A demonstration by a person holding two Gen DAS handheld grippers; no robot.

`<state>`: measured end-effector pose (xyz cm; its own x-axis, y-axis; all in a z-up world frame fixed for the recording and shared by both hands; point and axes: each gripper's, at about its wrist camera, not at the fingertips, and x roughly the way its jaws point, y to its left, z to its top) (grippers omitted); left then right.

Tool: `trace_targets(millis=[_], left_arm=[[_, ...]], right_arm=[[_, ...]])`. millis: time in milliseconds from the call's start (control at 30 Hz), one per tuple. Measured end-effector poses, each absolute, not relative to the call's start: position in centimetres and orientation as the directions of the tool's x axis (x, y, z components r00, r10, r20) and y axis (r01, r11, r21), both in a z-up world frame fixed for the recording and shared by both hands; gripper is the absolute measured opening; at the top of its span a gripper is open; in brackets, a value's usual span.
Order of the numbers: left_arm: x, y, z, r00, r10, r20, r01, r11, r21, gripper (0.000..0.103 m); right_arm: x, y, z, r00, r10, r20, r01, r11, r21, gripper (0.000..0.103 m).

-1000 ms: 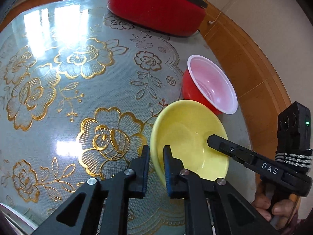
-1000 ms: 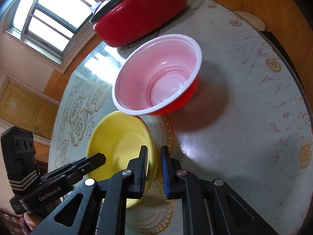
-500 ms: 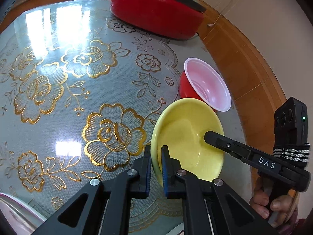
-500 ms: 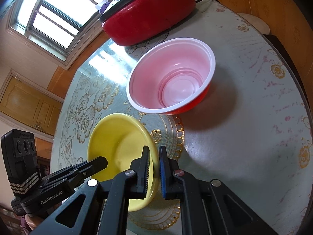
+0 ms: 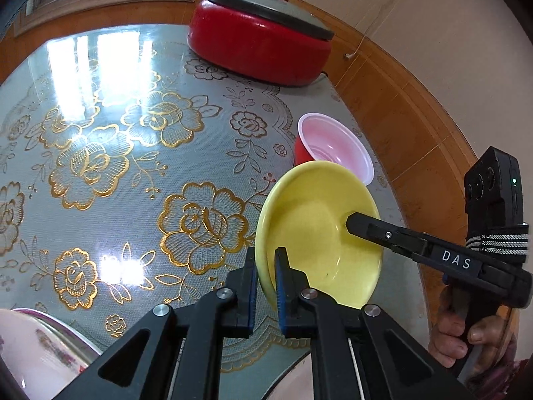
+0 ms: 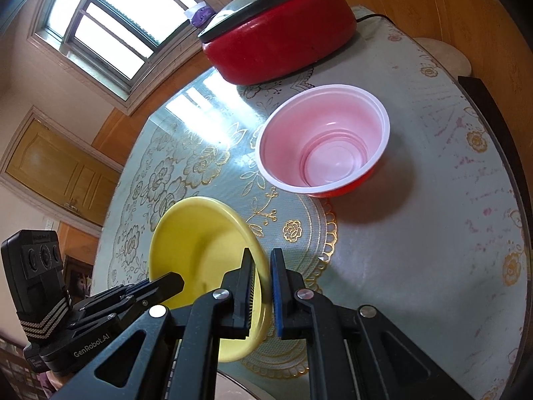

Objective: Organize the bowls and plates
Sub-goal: 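Lift the yellow bowl with both grippers toward the blue-striped bowl, then lower the yellow bowl into the blue-leaf bowl with both grippers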

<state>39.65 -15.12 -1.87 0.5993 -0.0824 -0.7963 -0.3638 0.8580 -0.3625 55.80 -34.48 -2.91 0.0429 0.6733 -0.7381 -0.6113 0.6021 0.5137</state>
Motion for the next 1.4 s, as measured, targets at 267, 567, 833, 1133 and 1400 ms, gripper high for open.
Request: trace_targets(millis=[267,567,833,1133,1400], left_arm=[[36.5,-16.0,0.0,0.644,-0.071,-0.762,-0.343,0.863,-0.370,0.010],[31.9,-18.1,2.1,0.687,-0.105,-0.719,-0.270,0.882,-0.386,0.010],[28.0,-20.5,1.0,0.665,-0.154,-0.731,-0.217,0.896,-0.386,0.010],[26.2,-22.1,-1.4,0.636,-0.162,-0.754,-0.206,0.906,-0.369,0.010],[25.4,-22.5,-2.2,0.627,-0.155,-0.764,-0.209,0.911,-0.356,0.010]], right_arm=[[53.9,-34.8,-1.0,0.052,0.696,-0.716,-0.655,0.565,0.502,0.008],[49.6,-37.5,1.7,0.069,0.716,-0.695,-0.715,0.521,0.466,0.008],[45.8,-40.4,0.6,0.050,0.690,-0.722,-0.716,0.529,0.456,0.008],[43.1,-41.4,-1.5,0.060,0.632,-0.773,-0.724,0.561,0.402,0.008],[41.8,-41.2,-2.7,0.101,0.570,-0.816,-0.748,0.584,0.315,0.008]])
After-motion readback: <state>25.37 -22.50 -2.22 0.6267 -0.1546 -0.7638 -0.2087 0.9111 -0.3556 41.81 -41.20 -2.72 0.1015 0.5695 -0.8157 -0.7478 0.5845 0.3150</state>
